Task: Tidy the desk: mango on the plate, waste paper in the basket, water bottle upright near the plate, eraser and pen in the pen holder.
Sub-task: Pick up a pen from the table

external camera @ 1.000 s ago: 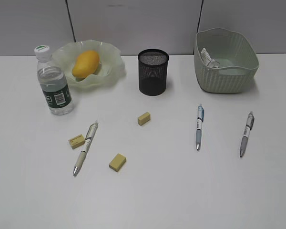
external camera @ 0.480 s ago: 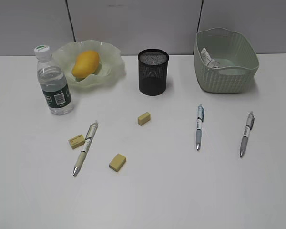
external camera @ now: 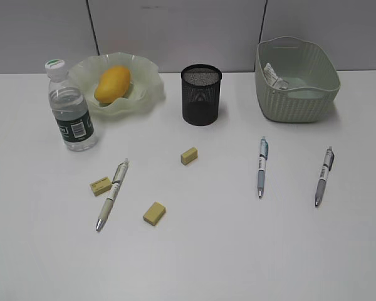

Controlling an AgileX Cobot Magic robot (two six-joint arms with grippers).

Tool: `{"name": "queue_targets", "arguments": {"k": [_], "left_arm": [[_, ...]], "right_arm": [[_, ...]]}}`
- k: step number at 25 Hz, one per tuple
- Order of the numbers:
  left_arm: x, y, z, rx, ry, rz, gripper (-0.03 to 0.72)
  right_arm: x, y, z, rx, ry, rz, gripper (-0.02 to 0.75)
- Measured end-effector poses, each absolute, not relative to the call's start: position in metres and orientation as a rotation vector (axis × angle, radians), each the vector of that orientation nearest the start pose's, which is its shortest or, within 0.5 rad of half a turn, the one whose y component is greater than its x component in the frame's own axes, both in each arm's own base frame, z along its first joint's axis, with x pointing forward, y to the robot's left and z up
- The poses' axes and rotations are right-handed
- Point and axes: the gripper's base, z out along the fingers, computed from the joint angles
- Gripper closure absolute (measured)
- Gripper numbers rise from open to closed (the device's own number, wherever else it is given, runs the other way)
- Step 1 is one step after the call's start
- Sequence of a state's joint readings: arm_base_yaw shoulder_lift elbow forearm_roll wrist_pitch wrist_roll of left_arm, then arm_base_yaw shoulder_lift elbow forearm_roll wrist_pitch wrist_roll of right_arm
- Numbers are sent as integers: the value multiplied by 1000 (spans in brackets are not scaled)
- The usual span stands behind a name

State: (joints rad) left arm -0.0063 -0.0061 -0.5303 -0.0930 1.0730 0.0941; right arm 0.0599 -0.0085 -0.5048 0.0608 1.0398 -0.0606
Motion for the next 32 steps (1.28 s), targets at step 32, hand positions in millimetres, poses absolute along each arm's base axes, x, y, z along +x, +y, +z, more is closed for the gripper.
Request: {"name": "queue_targets", "arguments": {"k": [32], "left_arm": [[-10, -7, 285, 109, 2013, -55, 220]], "right_arm": [[-6, 4, 280, -123, 2006, 61, 207]]}}
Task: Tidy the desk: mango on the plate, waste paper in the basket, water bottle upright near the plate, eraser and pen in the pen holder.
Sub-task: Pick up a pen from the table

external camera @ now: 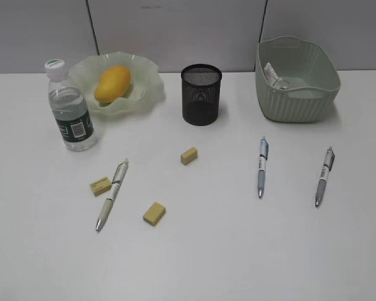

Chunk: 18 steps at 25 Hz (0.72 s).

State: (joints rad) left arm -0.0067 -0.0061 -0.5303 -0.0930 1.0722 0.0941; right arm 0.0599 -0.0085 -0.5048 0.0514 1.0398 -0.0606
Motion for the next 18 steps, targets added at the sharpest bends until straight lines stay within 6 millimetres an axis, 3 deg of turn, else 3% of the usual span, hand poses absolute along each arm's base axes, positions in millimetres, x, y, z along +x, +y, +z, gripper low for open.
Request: {"name": "queue_targets", "arguments": {"k": [3, 7, 14, 18], "left_arm": [[-10, -7, 285, 109, 2013, -55, 220], [-10, -7, 285, 109, 2013, -55, 221], [-10, -7, 285, 109, 2013, -55, 262], [-10, -7, 285, 109, 2013, -55, 271]], "right_arm": [[-3, 3, 280, -124, 2024, 55, 207], [15, 4, 286, -113, 2131, 60, 207], [69, 8, 311, -99, 2305, 71, 207], [110, 10, 325, 29, 2396, 126, 207]]}}
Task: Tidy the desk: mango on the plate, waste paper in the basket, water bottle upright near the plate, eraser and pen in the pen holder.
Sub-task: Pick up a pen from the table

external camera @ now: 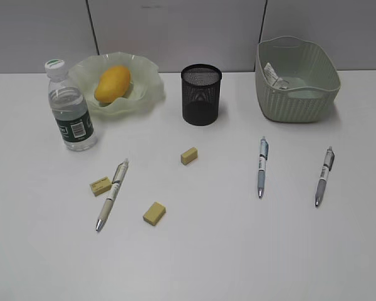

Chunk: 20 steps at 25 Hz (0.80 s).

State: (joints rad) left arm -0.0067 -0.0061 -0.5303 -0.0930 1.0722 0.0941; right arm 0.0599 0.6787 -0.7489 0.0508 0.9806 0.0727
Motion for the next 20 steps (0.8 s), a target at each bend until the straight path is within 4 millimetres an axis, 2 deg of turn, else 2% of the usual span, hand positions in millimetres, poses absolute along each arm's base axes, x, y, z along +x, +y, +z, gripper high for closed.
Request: {"name": "queue_targets", "arguments": {"k": [3, 11, 15, 20], "left_arm": [[-10, -7, 285, 109, 2013, -55, 272], [-10, -7, 285, 109, 2013, -55, 302], [-10, -7, 285, 109, 2013, -55, 313], [-10, -7, 285, 109, 2013, -55, 314]], "right_arm": [[147, 13, 330, 98, 2480, 149, 207], [228, 18, 338, 177, 2645, 155, 207], [272, 21, 328, 282, 2722, 160, 207], [317, 23, 294, 399, 2883, 136, 207]]}}
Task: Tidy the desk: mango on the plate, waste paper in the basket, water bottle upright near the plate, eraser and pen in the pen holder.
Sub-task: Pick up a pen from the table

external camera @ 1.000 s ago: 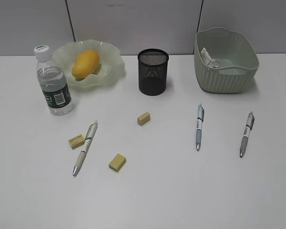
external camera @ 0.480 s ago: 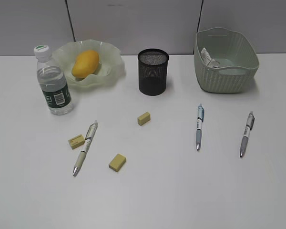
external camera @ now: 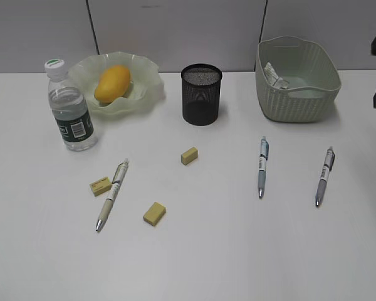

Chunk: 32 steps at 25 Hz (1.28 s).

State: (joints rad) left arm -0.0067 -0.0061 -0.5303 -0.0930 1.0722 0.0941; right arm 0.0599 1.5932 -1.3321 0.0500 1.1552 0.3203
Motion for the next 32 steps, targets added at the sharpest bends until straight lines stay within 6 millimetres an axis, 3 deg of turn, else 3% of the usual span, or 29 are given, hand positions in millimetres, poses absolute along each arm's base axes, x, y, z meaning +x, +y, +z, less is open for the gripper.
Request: {"name": "queue_targets", "arguments": {"k": [6, 10, 15, 24, 32], "left_arm": [[-10, -7, 285, 109, 2013, -55, 316], [-10, -7, 285, 109, 2013, -55, 316], [-10, -7, 285, 109, 2013, -56, 316], [-10, -7, 285, 109, 2013, -56, 316], [-10, -7, 285, 110, 2013, -56, 316]], "right_arm": [[355, 25, 249, 513, 2997, 106, 207], [367, 27, 228, 554, 3030, 108, 207], [377, 29, 205, 584, 3045, 130, 231], [385, 51, 167, 523, 3119, 110, 239], [390, 52, 141, 538, 3149, 96, 239]]}}
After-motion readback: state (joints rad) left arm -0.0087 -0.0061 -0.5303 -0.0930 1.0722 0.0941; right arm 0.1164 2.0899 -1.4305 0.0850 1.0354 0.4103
